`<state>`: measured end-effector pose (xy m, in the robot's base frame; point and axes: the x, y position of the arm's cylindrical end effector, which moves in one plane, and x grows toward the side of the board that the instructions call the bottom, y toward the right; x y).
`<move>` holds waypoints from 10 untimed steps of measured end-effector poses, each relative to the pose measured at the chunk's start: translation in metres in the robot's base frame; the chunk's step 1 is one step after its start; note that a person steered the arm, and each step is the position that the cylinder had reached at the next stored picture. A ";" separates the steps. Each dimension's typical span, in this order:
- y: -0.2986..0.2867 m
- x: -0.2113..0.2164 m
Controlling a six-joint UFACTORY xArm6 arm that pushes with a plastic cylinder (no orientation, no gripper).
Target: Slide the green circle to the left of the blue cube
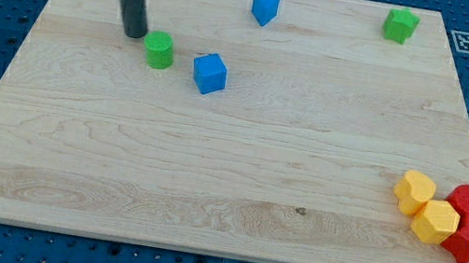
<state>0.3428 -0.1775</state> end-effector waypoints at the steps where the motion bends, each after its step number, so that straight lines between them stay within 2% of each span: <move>1: 0.008 0.023; 2: 0.048 0.040; 3: 0.057 0.042; 4: 0.029 0.033; 5: 0.028 -0.002; 6: 0.050 -0.012; 8: 0.098 0.034; 10: 0.085 0.026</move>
